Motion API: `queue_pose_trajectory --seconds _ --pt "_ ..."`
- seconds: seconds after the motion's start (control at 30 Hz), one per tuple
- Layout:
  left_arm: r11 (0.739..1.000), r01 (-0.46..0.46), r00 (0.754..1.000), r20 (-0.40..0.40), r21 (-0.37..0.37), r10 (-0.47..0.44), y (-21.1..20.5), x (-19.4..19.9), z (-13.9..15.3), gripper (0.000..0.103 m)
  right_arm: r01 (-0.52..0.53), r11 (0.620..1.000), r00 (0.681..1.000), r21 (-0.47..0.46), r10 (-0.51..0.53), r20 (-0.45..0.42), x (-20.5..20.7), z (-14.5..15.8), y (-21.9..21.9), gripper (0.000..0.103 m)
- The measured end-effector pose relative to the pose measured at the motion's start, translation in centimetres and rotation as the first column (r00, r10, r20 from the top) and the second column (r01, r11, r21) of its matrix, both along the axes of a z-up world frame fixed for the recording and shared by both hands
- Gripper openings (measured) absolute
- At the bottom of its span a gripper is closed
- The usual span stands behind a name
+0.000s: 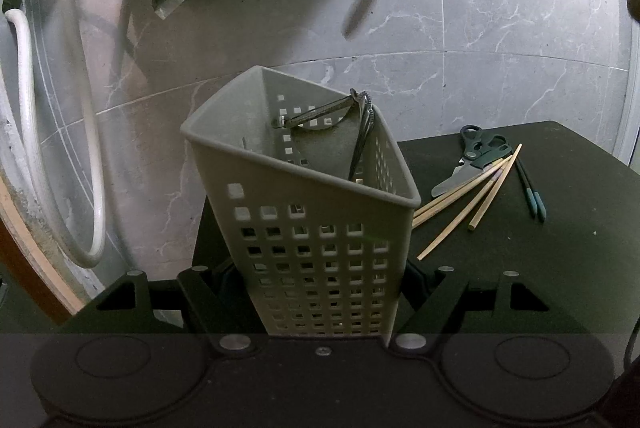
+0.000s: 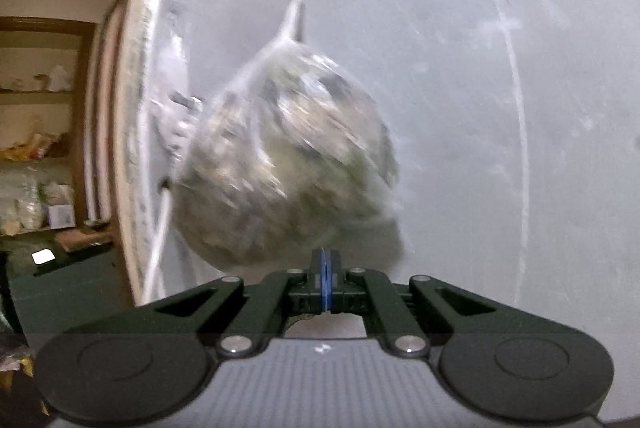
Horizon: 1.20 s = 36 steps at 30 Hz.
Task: Organize utensils
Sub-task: 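Lift the large silver spoon over the basket and release it inside with the right tool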
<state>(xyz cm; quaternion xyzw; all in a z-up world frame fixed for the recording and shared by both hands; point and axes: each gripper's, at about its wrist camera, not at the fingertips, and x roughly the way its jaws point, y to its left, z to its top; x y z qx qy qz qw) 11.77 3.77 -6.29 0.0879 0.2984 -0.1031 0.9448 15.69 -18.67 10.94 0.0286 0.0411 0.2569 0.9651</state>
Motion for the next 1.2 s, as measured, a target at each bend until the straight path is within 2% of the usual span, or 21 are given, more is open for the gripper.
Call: queue_pose_trajectory --seconds 0.17,0.43,0.57,1.1,1.17,1.2 --pt "1.0 -0.001 1.0 0.0 0.0 0.001 0.0 0.0 0.0 0.078 -0.079 0.996 0.997 -0.043 0.08 0.021 -0.7 0.2 2.3 0.0" --pt "1.0 -0.001 1.0 0.0 0.0 0.001 0.0 0.0 0.0 0.078 -0.182 0.972 0.983 -0.148 0.178 -0.043 -2.2 -2.7 5.4 0.001" --pt "1.0 -0.001 1.0 0.0 -0.001 0.001 0.0 0.0 0.0 0.078 -0.229 0.959 0.972 -0.168 0.215 -0.1 -2.5 -4.1 6.4 0.001" --pt "1.0 -0.001 1.0 0.001 0.0 0.001 -0.1 0.1 0.0 0.078 -0.294 0.937 0.943 -0.19 0.251 -0.219 -2.8 -6.4 7.5 0.004" --pt "1.0 0.001 1.0 0.001 0.0 -0.001 -0.1 0.1 0.0 0.077 -0.294 0.937 0.942 -0.186 0.252 -0.222 -2.7 -6.3 7.4 0.009" --pt "1.0 0.001 1.0 0.0 0.0 -0.001 -0.1 0.2 0.0 0.077 -0.295 0.938 0.942 -0.183 0.252 -0.223 -2.7 -6.3 7.4 0.019"
